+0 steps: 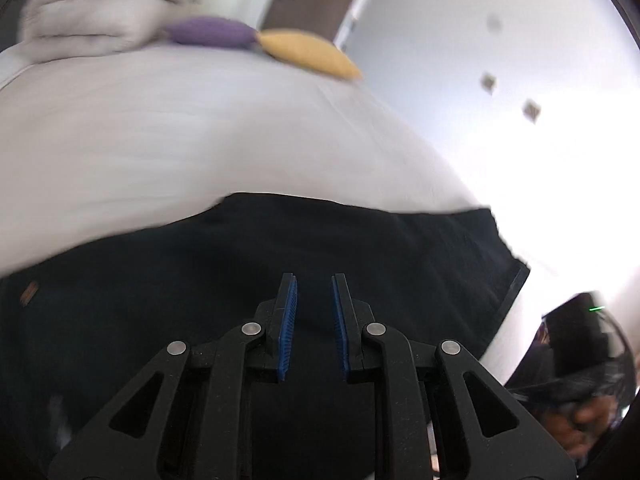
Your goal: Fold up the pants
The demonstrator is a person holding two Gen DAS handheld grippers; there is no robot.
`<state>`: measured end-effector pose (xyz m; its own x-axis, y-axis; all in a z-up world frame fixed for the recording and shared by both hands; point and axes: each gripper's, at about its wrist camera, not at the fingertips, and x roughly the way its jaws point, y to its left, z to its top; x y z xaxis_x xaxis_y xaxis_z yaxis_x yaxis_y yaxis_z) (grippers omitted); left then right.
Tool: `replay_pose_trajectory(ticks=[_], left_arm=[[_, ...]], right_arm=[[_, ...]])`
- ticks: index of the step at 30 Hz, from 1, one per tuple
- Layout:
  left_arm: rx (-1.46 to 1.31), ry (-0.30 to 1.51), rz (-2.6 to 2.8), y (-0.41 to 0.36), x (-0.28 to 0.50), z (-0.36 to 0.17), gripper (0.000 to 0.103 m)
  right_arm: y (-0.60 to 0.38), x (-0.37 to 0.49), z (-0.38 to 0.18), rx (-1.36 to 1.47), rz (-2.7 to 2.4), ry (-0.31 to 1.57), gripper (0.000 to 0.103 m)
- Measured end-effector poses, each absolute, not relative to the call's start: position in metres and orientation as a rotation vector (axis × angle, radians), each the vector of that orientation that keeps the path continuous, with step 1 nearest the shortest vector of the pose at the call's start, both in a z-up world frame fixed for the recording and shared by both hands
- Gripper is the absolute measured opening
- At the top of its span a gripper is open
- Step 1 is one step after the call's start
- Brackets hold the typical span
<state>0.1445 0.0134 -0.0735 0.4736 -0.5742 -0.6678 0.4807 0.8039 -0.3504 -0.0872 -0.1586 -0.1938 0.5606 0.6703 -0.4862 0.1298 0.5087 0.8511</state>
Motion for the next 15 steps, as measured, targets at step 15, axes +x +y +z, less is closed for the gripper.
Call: replay_pose_trajectory(ticks=[15], left_arm=[[-0.001, 1.033, -0.622, -0.050, 0.252, -0.130, 0.016]], right_arm=[[-0.219, -0.046, -0.240, 1.061, 0.283, 0.923, 0.000]])
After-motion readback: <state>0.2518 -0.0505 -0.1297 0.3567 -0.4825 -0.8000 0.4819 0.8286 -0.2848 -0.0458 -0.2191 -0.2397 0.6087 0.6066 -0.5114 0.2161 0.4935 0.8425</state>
